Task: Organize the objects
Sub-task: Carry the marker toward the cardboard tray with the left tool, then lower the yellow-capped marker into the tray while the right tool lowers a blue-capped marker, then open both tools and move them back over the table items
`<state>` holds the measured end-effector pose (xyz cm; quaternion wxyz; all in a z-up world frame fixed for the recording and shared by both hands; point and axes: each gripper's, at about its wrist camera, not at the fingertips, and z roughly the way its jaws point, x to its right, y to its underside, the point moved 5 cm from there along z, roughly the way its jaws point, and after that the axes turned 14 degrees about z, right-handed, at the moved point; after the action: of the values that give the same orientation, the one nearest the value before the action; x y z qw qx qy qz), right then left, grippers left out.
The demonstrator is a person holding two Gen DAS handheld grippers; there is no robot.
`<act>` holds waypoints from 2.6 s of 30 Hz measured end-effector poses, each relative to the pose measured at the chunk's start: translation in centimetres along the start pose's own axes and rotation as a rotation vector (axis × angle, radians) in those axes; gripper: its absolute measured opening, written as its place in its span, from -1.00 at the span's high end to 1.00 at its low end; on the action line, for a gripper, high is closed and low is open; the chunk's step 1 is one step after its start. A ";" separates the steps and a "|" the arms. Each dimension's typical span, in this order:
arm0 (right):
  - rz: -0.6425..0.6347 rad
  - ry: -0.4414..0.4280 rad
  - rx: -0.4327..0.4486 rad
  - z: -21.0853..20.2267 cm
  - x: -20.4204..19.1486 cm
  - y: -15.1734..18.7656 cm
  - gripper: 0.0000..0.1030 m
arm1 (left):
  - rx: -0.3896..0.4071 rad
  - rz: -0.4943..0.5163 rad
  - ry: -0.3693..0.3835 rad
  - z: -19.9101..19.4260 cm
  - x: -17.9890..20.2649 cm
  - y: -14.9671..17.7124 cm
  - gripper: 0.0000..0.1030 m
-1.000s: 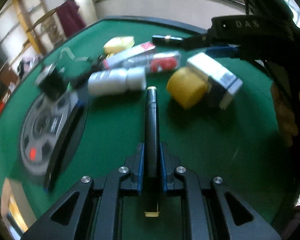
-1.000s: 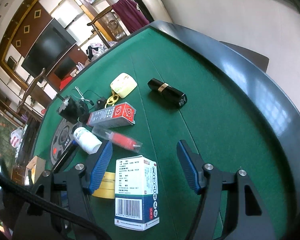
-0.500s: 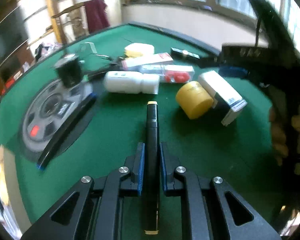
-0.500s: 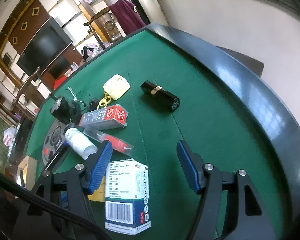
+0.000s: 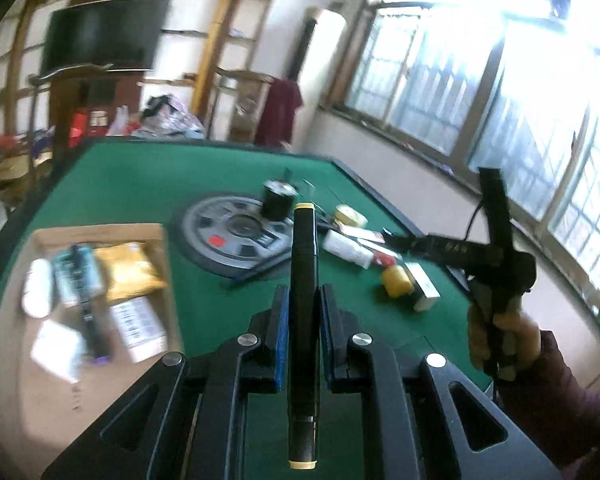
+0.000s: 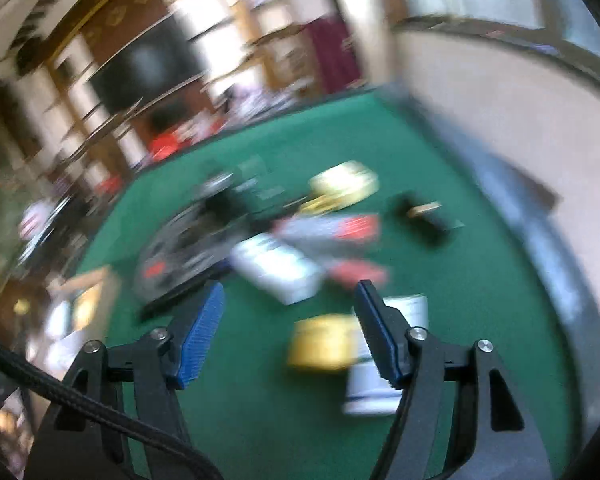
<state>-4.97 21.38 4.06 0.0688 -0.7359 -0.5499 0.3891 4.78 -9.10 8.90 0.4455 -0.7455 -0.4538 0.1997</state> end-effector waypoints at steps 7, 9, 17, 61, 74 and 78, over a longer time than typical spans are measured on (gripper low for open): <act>0.073 -0.007 -0.264 9.9 -5.6 2.2 -0.34 | 0.055 -0.097 -0.032 -3.3 -4.2 2.2 0.77; 0.098 0.028 -0.275 12.0 -6.2 2.0 -0.34 | 0.065 -0.123 -0.047 -4.3 -5.8 2.9 0.77; -0.012 0.278 -0.194 15.8 -9.7 1.6 0.02 | 0.090 -0.215 -0.088 -6.3 -10.9 5.7 0.77; -0.256 -0.111 -0.419 15.1 -25.8 14.2 0.76 | -0.281 -0.380 -0.364 -0.3 -21.0 10.8 0.76; -0.258 -0.050 -0.366 15.0 -25.4 13.7 0.59 | -0.150 -0.411 -0.352 -4.2 -20.0 9.0 -0.05; -0.271 -0.071 -0.292 11.9 -23.7 12.0 0.24 | -0.128 -0.424 -0.336 -4.9 -19.3 8.6 -0.09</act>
<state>-5.81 -7.63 1.30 -0.0064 -0.6432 -0.6964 0.3183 2.66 -29.61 2.12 0.3481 -0.6168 -0.6789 0.1936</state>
